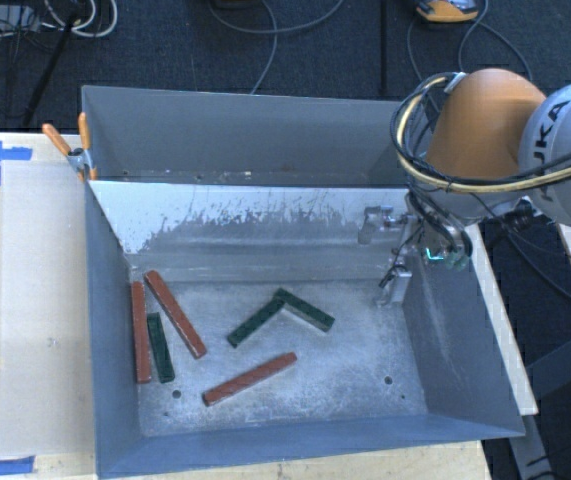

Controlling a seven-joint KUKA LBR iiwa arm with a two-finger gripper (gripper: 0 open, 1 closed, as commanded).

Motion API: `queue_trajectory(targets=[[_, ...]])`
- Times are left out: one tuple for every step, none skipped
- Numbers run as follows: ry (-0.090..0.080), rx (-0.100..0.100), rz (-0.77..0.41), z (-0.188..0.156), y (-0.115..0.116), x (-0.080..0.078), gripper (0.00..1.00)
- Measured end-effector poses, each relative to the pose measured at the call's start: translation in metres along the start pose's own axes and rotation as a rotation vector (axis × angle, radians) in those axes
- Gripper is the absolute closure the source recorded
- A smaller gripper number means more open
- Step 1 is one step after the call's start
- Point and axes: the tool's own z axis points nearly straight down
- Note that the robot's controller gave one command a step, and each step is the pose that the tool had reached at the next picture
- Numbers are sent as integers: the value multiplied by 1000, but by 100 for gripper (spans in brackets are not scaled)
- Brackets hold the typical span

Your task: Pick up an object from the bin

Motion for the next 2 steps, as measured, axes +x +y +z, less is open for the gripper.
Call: queue_trajectory(targets=[[1, -2, -196, 94, 69, 36, 0], [-6, 1, -195, 91, 67, 34, 100]])
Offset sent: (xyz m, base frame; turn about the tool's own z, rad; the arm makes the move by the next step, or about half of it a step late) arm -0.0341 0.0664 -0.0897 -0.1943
